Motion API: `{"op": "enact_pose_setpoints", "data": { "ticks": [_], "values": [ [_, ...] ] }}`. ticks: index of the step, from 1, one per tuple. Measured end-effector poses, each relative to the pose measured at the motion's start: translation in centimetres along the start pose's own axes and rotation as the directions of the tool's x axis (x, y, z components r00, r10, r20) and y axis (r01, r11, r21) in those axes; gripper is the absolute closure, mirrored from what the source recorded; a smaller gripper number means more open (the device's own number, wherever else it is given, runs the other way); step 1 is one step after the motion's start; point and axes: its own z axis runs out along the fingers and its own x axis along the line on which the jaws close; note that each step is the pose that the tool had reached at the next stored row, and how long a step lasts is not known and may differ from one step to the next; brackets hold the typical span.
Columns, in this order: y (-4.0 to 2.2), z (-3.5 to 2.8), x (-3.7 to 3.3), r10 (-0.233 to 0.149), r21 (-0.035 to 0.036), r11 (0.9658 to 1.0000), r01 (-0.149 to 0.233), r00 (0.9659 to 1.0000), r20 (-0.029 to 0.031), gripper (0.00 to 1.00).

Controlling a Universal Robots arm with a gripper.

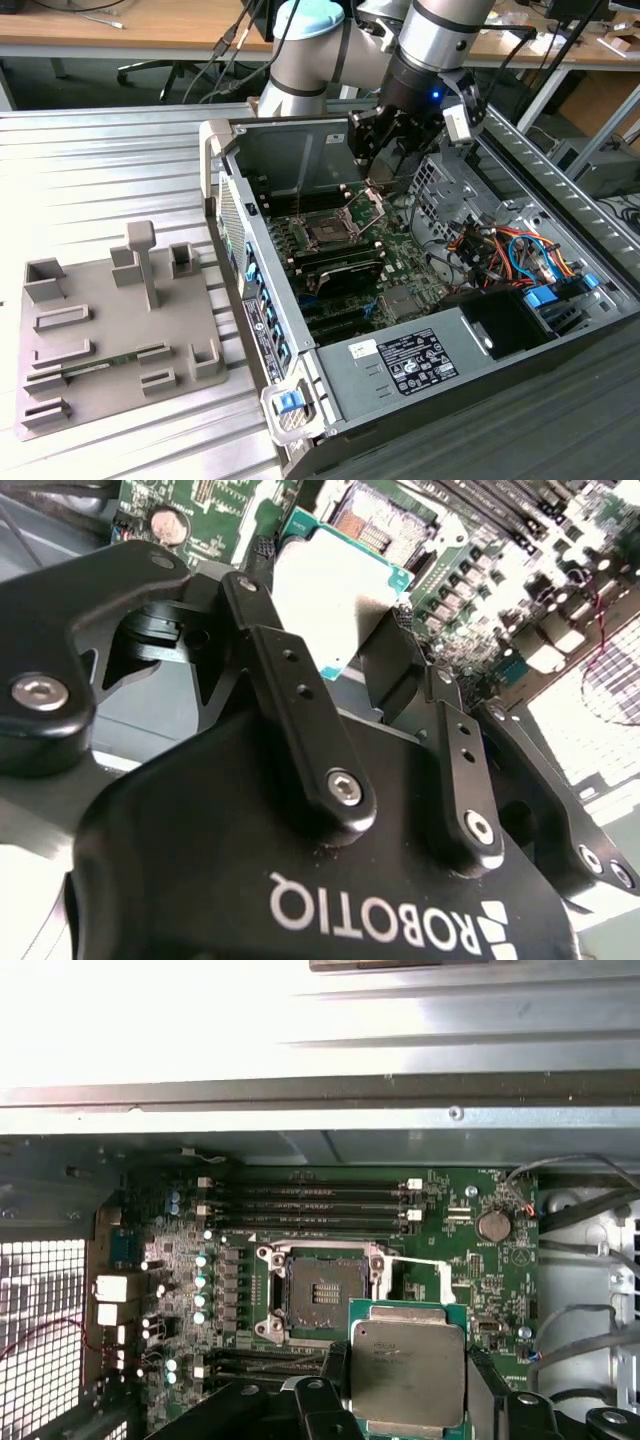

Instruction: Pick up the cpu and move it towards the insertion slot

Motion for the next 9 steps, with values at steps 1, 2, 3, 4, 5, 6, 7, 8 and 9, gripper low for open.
{"op": "enact_pose_setpoints", "data": {
  "ticks": [1,2,3,4,5,6,7,8,9],
  "values": [
    [0.14,0.01,0.00,0.000,0.0000,1.0000,0.000,1.0000,0.0000,0.45],
    [0.20,0.01,0.00,0.000,0.0000,1.0000,0.000,1.0000,0.0000,0.45],
    [0.22,0.01,-0.01,0.000,0.0000,1.0000,0.000,1.0000,0.0000,0.45],
    [0.22,0.01,-0.01,0.000,-0.0001,1.0000,0.000,1.0000,0.0000,0.45],
    [0.22,0.01,0.00,0.000,-0.0001,1.0000,0.000,1.0000,0.0000,0.45],
    [0.22,0.01,0.00,0.000,0.0000,1.0000,0.000,1.0000,0.0000,0.45],
    [0.22,0.01,0.00,0.000,0.0000,1.0000,0.000,1.0000,0.0000,0.45],
    [0.22,0.01,0.00,0.000,0.0000,1.0000,0.000,1.0000,0.0000,0.45],
    [0.22,0.01,0.00,0.000,0.0000,1.0000,0.000,1.0000,0.0000,0.45]
  ]
}}
